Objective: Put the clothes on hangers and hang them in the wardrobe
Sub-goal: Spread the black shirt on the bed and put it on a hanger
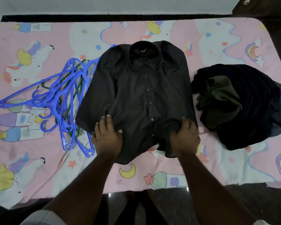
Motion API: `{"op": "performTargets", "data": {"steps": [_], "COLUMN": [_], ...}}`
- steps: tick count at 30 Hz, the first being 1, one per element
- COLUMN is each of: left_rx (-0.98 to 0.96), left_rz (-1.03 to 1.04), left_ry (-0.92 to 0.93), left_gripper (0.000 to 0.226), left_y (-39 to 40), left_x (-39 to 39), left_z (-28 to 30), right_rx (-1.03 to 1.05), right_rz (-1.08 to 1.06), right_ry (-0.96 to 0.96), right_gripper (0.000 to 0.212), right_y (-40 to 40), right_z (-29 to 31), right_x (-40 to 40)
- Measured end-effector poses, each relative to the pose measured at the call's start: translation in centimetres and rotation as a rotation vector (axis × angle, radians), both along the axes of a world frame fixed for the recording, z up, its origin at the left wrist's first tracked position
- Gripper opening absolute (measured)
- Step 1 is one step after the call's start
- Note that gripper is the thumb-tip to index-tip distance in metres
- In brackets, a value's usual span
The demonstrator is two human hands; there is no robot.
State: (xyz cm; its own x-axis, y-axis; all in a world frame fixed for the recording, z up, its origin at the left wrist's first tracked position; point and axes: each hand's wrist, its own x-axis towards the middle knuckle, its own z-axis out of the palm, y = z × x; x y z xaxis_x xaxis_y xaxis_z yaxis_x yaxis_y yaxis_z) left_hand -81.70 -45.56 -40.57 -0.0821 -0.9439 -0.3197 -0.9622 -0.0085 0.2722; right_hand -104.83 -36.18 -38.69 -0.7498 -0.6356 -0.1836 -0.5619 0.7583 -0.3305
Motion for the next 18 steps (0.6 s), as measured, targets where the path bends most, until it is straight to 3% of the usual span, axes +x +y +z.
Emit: {"op": "performTargets", "data": {"steps": [9, 18], "left_rx": [-0.042, -0.055], "left_rz": [-0.097, 0.157], "left_ry": [0.025, 0.095], "left_gripper": [0.074, 0.067], "left_y": [1.3, -1.6], "left_x": [-0.5, 7.8], "left_z": [1.1, 1.1], "right_rx": [0.130, 0.063], "right_rz": [0.411, 0.591], "right_ry": [-0.044, -0.250], "right_gripper": [0.076, 0.071], "right_y": [-2.6, -8.5], "right_z": [1.6, 1.9], "right_x": [4.8, 14.0]}}
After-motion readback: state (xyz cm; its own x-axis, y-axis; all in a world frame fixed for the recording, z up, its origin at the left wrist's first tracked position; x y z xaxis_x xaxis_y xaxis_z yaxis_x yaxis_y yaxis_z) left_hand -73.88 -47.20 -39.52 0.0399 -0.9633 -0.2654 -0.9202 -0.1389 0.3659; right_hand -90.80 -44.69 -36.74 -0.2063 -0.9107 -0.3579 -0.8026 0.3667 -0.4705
